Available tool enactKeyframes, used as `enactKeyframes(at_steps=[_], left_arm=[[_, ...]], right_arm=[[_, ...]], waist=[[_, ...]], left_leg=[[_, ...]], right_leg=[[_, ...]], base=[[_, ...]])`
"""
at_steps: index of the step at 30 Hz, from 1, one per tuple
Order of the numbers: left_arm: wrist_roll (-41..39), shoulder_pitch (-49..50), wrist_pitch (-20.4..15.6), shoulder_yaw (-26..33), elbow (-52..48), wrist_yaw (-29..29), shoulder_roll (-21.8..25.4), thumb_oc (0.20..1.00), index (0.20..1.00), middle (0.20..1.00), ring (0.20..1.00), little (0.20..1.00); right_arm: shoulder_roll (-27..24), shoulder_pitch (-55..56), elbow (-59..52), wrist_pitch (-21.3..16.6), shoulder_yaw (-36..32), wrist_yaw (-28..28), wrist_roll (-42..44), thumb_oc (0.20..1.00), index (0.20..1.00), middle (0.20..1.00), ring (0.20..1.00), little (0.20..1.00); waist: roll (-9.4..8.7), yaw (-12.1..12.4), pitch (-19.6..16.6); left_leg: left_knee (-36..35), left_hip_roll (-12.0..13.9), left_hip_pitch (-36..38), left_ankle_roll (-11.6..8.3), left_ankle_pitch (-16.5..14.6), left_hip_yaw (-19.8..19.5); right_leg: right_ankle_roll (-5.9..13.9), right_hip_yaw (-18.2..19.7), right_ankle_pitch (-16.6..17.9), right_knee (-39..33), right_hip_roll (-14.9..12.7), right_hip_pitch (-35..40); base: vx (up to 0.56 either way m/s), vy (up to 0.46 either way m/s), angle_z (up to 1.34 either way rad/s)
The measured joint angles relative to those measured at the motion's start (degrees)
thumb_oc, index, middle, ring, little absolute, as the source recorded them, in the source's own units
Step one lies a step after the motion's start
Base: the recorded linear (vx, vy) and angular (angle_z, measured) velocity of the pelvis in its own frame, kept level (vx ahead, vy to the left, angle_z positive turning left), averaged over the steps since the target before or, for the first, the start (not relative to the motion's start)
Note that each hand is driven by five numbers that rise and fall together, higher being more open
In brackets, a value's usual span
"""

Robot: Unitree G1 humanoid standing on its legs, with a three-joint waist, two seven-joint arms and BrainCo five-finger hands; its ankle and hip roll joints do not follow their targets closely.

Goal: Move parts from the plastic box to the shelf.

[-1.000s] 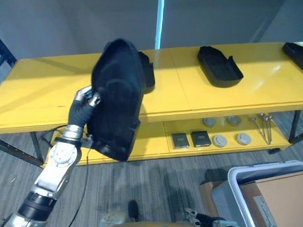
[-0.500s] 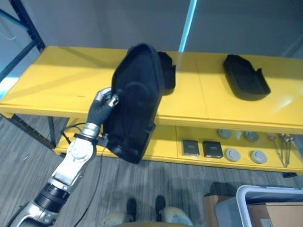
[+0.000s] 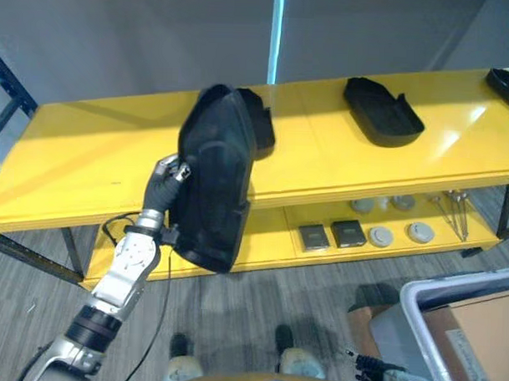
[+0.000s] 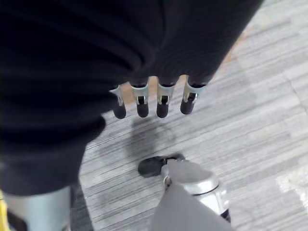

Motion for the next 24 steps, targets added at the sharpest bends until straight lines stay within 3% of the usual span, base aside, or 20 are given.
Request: enactKeyframes(at_steps=[1, 3, 4, 6, 7, 11, 15, 18, 22, 24], left_arm=[[0.4, 0.1, 0.2, 0.3, -0.1, 0.7, 2.1, 0.200, 0.200, 0.200, 0.200, 0.200], [0.4, 0.9, 0.3, 1.1, -0.3, 2.0, 4.4, 0.200, 0.200, 0.200, 0.200, 0.200], [0.4, 1.7, 0.6, 2.4, -0.3, 3.0, 5.0, 0.200, 0.200, 0.200, 0.200, 0.200], [0.5, 2.7, 1.1, 4.0, -0.3, 5.0, 5.6, 0.200, 0.200, 0.200, 0.200, 0.200], [1.0, 3.1, 1.4, 5.0, -0.3, 6.1, 4.3, 0.200, 0.200, 0.200, 0.200, 0.200], [1.7, 3.9, 3.0, 6.4, -3.0, 7.9, 3.5, 0.200, 0.200, 0.200, 0.200, 0.200], [2.1, 3.6, 6.4, 11.9, -3.5, 9.6, 5.1, 0.200, 0.200, 0.200, 0.200, 0.200], [2.0, 2.8, 6.7, 13.9, -3.0, 11.6, 7.6, 0.200, 0.200, 0.200, 0.200, 0.200], [1.5, 0.0, 6.5, 15.4, 3.0, 11.5, 10.8, 0.200, 0.200, 0.200, 0.200, 0.200], [-0.1, -3.2, 8.3, 15.9, 7.8, 9.6, 13.3, 0.200, 0.200, 0.200, 0.200, 0.200]], right_arm=[[2.5, 0.9, -0.4, 1.1, 0.2, -0.2, -0.4, 1.000, 1.000, 1.000, 1.000, 1.000], [5.5, 2.3, -0.2, 1.4, 2.1, 0.3, -4.5, 1.000, 1.000, 1.000, 1.000, 1.000], [6.4, 3.4, -0.1, 1.3, 2.2, 0.2, -5.0, 1.000, 1.000, 1.000, 1.000, 1.000], [6.9, 5.3, -0.5, 1.1, 4.5, 1.1, -6.8, 1.000, 1.000, 1.000, 1.000, 1.000], [7.2, 6.4, -0.3, 1.1, 5.1, 1.1, -6.8, 1.000, 1.000, 1.000, 1.000, 1.000], [7.4, 7.6, 1.5, 1.7, 5.0, 1.0, -5.7, 1.000, 1.000, 1.000, 1.000, 1.000], [5.6, 6.7, 1.7, 2.2, 5.2, 1.4, -5.7, 1.000, 1.000, 1.000, 1.000, 1.000], [3.9, 6.4, 1.7, 2.4, 5.1, 1.5, -5.5, 1.000, 1.000, 1.000, 1.000, 1.000], [1.7, 6.9, 1.5, 3.2, 5.6, 1.3, -4.7, 1.000, 1.000, 1.000, 1.000, 1.000], [1.5, 6.2, 1.1, 3.6, 5.5, 0.9, -4.8, 1.000, 1.000, 1.000, 1.000, 1.000]], waist=[[-2.74, 1.5, -0.4], [-3.02, 3.4, -0.5], [-3.15, 3.4, -0.6], [-3.04, 3.1, -0.6], [-3.27, 2.2, -0.8], [-3.76, 1.1, -1.2], [-1.52, 1.2, -2.2], [0.38, 0.9, -2.0], [2.80, 0.2, -2.1], [3.52, -0.9, -1.5]], left_leg=[[-0.2, -4.7, 0.7, 2.63, -0.7, 2.2], [-0.2, -6.0, 0.9, 4.33, -1.1, 4.0], [-0.2, -6.0, 0.9, 5.02, -1.3, 3.9], [0.0, -6.0, 0.8, 5.77, -1.3, 2.3], [0.1, -5.8, 0.2, 5.49, -0.7, 0.1], [0.2, -6.9, -1.9, 5.28, 0.2, -2.7], [0.1, -5.9, -4.1, 4.67, 0.6, -2.4], [-0.2, -5.7, -5.6, 4.58, 1.1, -2.5], [-0.2, -5.8, -6.9, 4.61, 0.8, -2.5], [-0.2, -5.8, -8.0, 4.90, 1.5, -2.4]], right_leg=[[-1.24, -1.9, -0.8, 0.0, -5.5, -0.5], [-1.49, -5.4, -2.1, -0.2, -7.3, 0.1], [-0.45, -6.6, -1.2, 1.2, -6.4, 0.6], [0.52, -5.3, -2.5, 2.7, -1.8, 2.8], [-0.92, -2.9, -4.7, -0.6, 2.1, 5.6], [-0.52, -0.3, -3.6, -3.0, 2.5, 6.8], [-0.64, -0.4, -3.4, -4.3, 3.6, 5.3], [-0.90, -0.7, -2.9, -4.2, 3.8, 3.9], [-0.97, -0.6, -3.1, -4.3, 3.8, 3.0], [-0.77, -0.4, -2.1, -4.1, 3.7, 1.5]], base=[[0.12, 0.138, -0.32], [0.15, 0.112, -0.35], [0.16, 0.079, -0.12], [0.13, 0.008, 0.32], [0.14, -0.082, 0.72], [0.10, -0.089, 0.46], [0.08, -0.008, 0.02], [0.09, 0.041, 0.03], [0.10, 0.062, 0.01], [0.07, 0.051, -0.03]])
